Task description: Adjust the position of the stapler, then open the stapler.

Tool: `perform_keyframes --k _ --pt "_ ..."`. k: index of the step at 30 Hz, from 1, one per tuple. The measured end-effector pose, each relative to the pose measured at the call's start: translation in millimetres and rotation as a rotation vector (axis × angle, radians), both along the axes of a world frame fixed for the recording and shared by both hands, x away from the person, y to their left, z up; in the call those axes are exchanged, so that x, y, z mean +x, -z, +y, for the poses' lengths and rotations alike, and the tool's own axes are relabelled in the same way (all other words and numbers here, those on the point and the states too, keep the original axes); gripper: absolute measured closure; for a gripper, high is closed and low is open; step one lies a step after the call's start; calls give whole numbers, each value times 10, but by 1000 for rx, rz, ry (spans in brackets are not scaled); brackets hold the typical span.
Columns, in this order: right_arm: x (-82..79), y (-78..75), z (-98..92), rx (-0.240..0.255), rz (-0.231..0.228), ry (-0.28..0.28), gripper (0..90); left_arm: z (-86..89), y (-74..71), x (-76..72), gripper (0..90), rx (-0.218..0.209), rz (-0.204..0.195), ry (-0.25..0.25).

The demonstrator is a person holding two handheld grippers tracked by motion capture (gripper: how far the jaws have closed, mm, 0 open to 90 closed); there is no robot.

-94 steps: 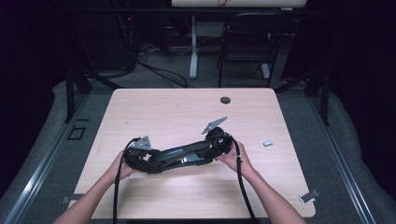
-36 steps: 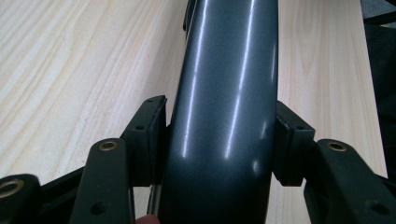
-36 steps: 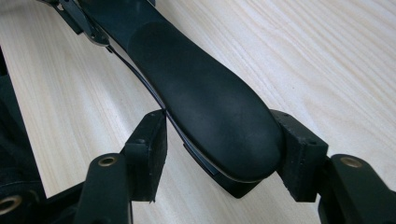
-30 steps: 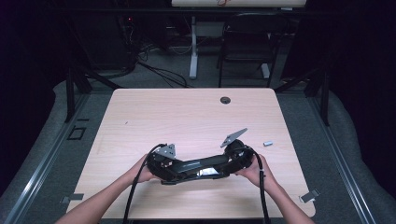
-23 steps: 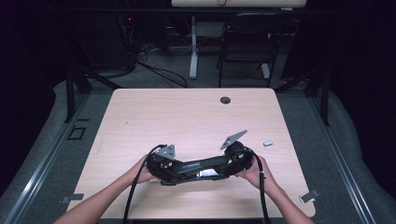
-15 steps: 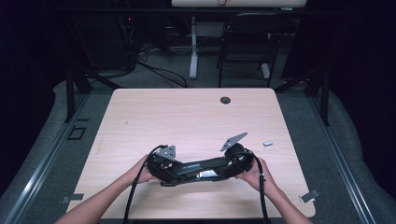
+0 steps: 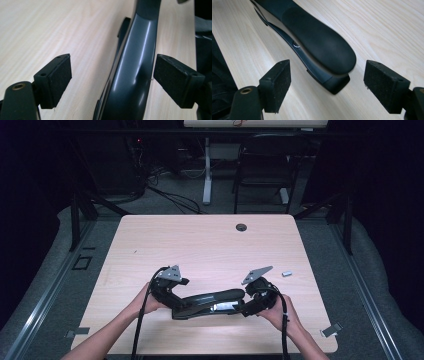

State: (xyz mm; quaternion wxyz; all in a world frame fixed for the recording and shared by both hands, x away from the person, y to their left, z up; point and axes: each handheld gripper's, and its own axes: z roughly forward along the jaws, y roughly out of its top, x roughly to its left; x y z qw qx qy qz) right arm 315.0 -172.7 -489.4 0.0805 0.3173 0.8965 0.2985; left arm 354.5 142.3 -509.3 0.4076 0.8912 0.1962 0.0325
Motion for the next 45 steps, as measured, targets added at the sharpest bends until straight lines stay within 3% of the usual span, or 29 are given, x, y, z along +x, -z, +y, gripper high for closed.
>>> perform_keyframes --k 5,8,11,13,15,17,21,23,29,30,34,38,45 --pt "-175 40 -104 7 -23 11 285 -3 -99 -152 143 -39 -41 -160" --pt "-239 57 -128 -7 -29 16 332 -49 -149 -272 150 -48 -76 -209" --pt "-280 72 -133 -9 -34 31 408 -112 -181 -410 154 -61 -109 -227" --pt "-280 86 -118 -16 -33 23 462 -163 -198 -505 183 -53 -145 -222" --pt "-281 114 -84 -19 -38 17 521 -209 -202 -574 269 -52 -157 -215" --pt "-282 145 -43 -44 -35 -2 565 -252 -190 -609 330 -44 -144 -207" --pt "-296 214 12 -69 -44 -25 625 -324 -167 -673 387 -68 -97 -224" --pt "-291 223 11 -94 -52 -28 647 -384 -150 -712 404 -60 -98 -210" --pt "-253 272 7 -109 -69 -21 698 -566 -21 -786 485 -30 -85 -158" --pt "-252 279 7 -108 -72 -19 702 -590 3 -794 504 -26 -89 -159" --pt "-239 308 16 -107 -77 -25 717 -652 86 -831 636 -31 -166 -185" --pt "-209 353 45 -113 -95 -27 744 -693 171 -843 736 -35 -153 -194" --pt "-186 435 65 -133 -104 -38 842 -818 311 -911 781 0 -136 -177"
